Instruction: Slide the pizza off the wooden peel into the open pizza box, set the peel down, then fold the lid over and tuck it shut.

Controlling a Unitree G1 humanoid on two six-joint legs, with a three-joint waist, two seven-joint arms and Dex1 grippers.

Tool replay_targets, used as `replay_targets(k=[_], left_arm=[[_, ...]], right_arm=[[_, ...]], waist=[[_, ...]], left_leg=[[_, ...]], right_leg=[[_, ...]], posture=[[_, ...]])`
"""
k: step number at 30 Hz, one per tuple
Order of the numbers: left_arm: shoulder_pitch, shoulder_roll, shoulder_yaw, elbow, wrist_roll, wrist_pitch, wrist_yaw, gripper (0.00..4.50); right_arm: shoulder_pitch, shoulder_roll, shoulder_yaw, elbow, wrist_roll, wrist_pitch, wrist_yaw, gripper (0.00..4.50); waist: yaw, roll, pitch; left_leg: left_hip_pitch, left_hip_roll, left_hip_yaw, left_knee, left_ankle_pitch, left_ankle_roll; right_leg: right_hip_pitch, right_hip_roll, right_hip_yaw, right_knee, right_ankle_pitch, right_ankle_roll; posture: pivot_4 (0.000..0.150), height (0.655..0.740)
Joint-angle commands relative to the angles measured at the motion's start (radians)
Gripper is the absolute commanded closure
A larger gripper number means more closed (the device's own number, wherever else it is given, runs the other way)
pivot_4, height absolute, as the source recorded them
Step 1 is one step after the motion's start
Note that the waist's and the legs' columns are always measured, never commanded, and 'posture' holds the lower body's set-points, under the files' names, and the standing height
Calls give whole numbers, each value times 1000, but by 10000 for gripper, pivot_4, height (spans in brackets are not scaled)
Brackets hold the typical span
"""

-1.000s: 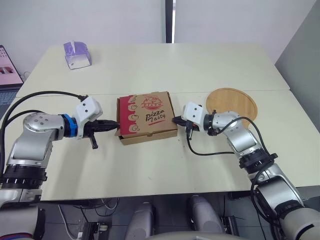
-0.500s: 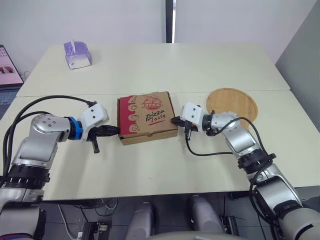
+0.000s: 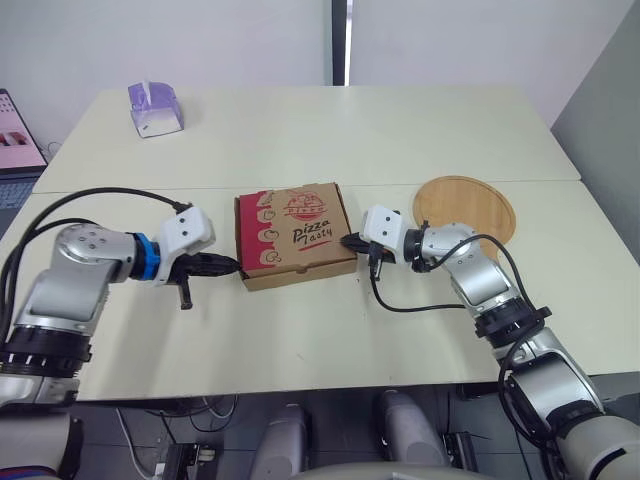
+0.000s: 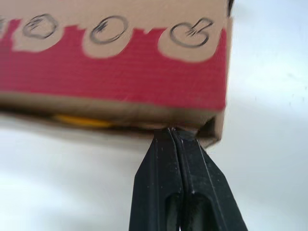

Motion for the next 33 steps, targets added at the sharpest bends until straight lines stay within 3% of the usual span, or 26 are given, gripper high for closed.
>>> replay_targets(k=[1,9,17,26,29,33], left_arm=[[-45,36,52,26,-5,-34,-11,45000],[-63,-81,40,-42,-34,-24,44,45000],[36,-106,-50,26,106,-146,119,45000],[58,-83,-47,40,100,-154,103,45000],[66,-90,-3,24,53,-135,108,45000],[42,-122,148,-36,-107,13,166,45000]], right_arm=[[-6,3,-12,-12,7,-15,0,44815],[-12,7,-8,4,2,-26,1,44815],[-4,6,-6,-3,-1,-18,-4,44815],[-8,13,-2,7,-4,-19,-7,44815],[-18,23,-17,15,8,-21,-17,44815],[-59,44,-95,29,69,-4,-47,44815]], waist=[[0,0,0],[1,-1,0],[-1,-1,1],[0,-1,0],[-2,-1,0],[-2,-1,1]], left_leg=[[0,0,0,0,0,0],[-1,0,0,0,0,0],[0,2,1,0,0,0],[1,7,3,0,0,0],[2,9,4,0,0,0],[1,13,4,0,0,0]], right_leg=[[0,0,0,0,0,0],[0,0,0,0,0,0],[-1,1,1,0,0,0],[0,5,1,0,0,0],[0,8,2,0,0,-1],[-1,12,2,0,2,-4]], posture=[[1500,7400],[1500,7400],[1500,7400],[1500,7400],[1500,7400],[1500,7400]])
